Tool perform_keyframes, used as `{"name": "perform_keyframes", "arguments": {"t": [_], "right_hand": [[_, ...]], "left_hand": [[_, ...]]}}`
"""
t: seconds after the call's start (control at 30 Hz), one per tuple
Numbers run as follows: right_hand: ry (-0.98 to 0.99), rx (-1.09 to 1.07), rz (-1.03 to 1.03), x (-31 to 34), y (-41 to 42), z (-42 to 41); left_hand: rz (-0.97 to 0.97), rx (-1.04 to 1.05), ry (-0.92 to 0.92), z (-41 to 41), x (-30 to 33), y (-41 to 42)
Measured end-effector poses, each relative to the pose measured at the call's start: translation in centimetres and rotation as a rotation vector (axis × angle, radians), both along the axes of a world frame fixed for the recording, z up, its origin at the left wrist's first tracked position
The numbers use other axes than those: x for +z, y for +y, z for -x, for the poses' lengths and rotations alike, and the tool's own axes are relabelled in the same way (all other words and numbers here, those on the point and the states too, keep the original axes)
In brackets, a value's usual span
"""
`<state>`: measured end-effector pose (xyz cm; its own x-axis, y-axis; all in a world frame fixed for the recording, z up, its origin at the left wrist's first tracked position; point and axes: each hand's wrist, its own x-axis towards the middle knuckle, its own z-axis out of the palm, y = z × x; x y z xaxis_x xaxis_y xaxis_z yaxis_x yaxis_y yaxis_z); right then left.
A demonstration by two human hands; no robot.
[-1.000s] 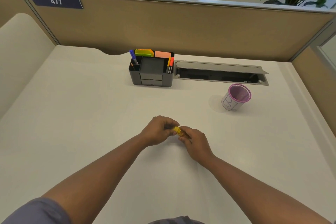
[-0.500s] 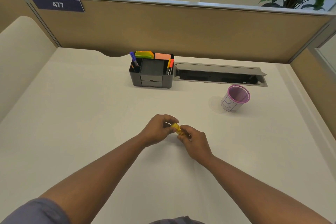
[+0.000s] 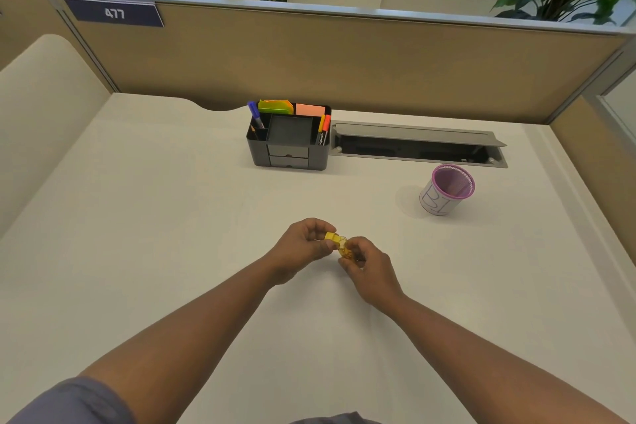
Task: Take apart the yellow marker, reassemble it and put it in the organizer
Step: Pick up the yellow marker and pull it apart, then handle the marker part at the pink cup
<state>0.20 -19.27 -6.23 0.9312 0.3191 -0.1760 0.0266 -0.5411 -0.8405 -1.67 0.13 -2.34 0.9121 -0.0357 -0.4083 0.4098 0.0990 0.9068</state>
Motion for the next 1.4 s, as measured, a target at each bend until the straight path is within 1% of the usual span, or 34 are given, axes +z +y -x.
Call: {"name": "perform_keyframes", "arguments": {"t": [0.07, 0.17, 0.3, 0.43, 0.53, 0.63, 0.83, 0.9, 0.97, 1.13, 1.23, 1.4], "right_hand": [[0.008, -0.004, -0.010, 0.0, 0.0, 0.0], [0.028, -0.026, -0.029, 0.1, -0.2, -0.1], [0.030, -0.058, -0.045, 0.4, -0.7, -0.6], [-0.019, -0.098, -0.027, 0.7, -1.7, -1.4], [-0.058, -0.149, -0.020, 1.0, -2.5, -2.2], [-0.120, -0.234, -0.011, 1.7, -3.4, -3.5], [-0.268, -0.474, -0.002, 4.3, -6.5, -7.7], [-0.290, -0.554, -0.019, 5.1, -7.6, -9.0], [-0.271, -0.633, -0.024, 5.3, -8.8, -10.0], [-0.258, -0.739, 0.011, 5.1, -11.0, -11.9], [-0.242, -0.760, 0.079, 4.9, -11.7, -12.7], [-0.245, -0.743, 0.117, 4.8, -12.1, -13.5]], "left_hand": [[0.092, 0.024, 0.032, 0.1, -0.3, -0.1], [0.132, 0.067, 0.077, 0.0, -0.7, -0.3], [0.052, 0.093, 0.129, -0.3, -2.1, -0.8], [0.025, 0.140, 0.151, -1.1, -3.3, -1.6], [-0.032, 0.155, 0.147, -2.1, -3.7, -2.4], [-0.081, 0.159, 0.135, -3.2, -4.0, -3.0], [-0.171, 0.148, 0.077, -5.7, -4.4, -4.1], [-0.212, 0.135, 0.057, -6.1, -4.7, -4.0], [-0.248, 0.099, 0.037, -6.2, -5.0, -3.9], [-0.206, 0.089, 0.061, -6.8, -5.2, -3.6], [-0.157, 0.079, 0.102, -7.1, -5.2, -3.3], [-0.099, 0.073, 0.157, -7.3, -5.3, -2.7]]}}
